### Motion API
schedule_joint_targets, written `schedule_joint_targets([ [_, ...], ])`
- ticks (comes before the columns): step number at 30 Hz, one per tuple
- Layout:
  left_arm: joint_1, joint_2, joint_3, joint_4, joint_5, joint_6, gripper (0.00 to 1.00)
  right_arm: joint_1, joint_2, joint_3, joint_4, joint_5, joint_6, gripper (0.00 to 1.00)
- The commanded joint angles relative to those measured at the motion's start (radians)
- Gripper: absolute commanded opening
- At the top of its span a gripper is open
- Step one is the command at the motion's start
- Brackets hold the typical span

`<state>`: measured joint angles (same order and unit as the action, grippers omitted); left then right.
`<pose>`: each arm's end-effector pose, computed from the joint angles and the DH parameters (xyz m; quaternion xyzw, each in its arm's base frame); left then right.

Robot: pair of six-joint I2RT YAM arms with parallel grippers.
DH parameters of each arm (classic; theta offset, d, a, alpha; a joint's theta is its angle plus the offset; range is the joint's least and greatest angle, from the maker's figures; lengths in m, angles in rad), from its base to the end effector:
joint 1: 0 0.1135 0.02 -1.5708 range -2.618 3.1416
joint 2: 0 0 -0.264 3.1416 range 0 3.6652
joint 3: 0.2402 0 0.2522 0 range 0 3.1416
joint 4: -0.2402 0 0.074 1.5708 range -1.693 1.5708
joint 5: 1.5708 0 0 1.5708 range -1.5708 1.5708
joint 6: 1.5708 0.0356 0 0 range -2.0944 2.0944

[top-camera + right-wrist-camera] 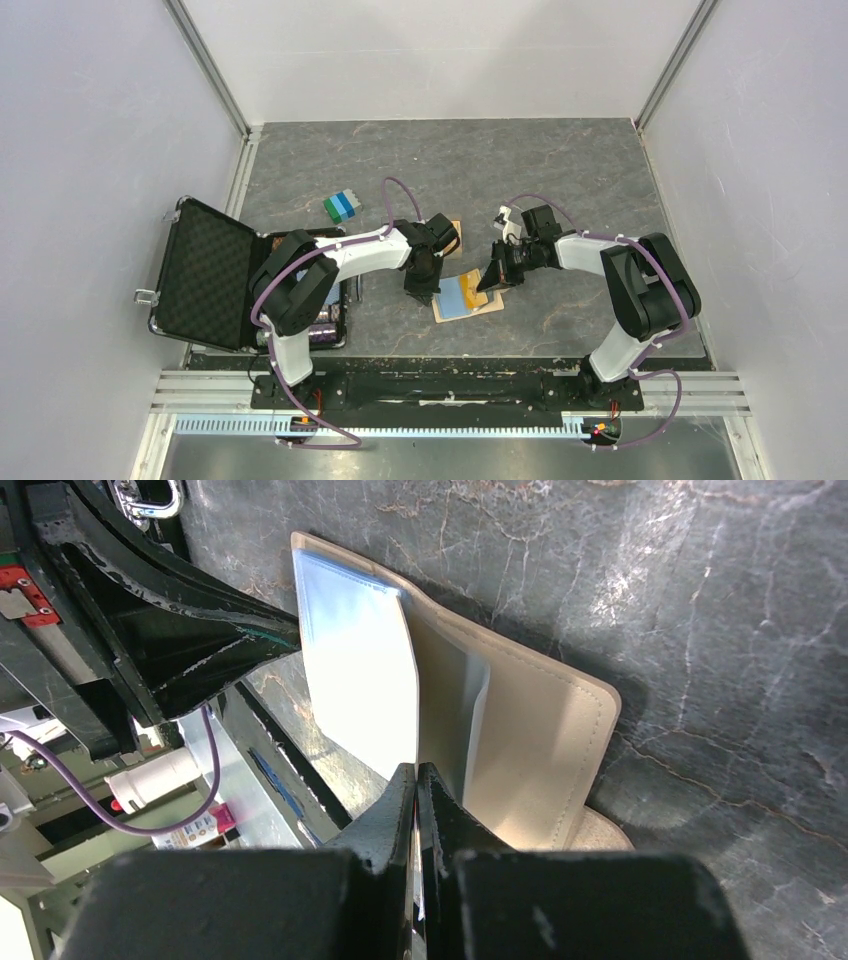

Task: Put the credit cards into the card holder
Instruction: Insert the credit card into the card holder.

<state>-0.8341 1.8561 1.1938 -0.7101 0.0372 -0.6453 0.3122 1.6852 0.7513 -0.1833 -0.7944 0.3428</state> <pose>0.2315 -0.2571 0.1561 0.0956 0.9903 -0.0804 0.0607 0.2657 0.1124 0.1256 -0.0732 0.8998 0.4236 0.0751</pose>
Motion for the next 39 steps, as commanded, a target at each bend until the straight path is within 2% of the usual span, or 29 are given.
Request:
schedule_joint_targets([
  [1, -0.01, 0.026, 0.013, 0.006, -0.028, 0.03, 0.02, 0.005, 0.006, 0.009, -0.018, 0.034, -0.04, 0.0],
  [18, -0.019, 0.04, 0.026, 0.007, -0.015, 0.03, 0.02, 0.045, 0.018, -0.116, 0.235, -0.006, 0.097, 0.0],
  [30, -0.023, 0.04, 0.026, 0.006, -0.016, 0.03, 0.02, 0.05, 0.034, -0.099, 0.27, 0.008, 0.126, 0.0],
  [39, -0.023, 0.043, 0.033, 0.007, -0.016, 0.027, 0.02, 0.099, 0.043, -0.109, 0.274, 0.019, 0.153, 0.0],
])
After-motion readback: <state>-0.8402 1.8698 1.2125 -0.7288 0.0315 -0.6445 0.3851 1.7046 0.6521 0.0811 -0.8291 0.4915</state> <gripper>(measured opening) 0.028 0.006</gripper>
